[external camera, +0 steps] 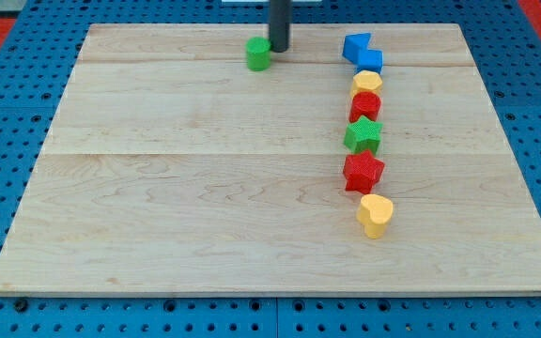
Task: Place the yellow heart down to the red star
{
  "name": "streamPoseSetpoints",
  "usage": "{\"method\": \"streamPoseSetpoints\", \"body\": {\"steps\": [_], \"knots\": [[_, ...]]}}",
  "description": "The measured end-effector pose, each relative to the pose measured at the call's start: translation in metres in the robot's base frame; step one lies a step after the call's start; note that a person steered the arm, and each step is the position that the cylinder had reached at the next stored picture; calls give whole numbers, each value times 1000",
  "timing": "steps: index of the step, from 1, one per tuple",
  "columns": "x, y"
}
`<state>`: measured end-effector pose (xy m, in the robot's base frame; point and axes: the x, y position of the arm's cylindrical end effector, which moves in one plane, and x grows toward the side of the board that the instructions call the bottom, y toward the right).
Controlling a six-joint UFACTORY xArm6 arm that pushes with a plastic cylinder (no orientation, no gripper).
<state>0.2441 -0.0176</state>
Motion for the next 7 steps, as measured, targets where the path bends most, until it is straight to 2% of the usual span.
{"method": "streamPoseSetpoints", "body": {"steps": [1,2,3,4,5,6,7], "knots": [[25,-23],[72,-18],[146,-20],[242,15],[283,113],[320,98],[343,132]]}}
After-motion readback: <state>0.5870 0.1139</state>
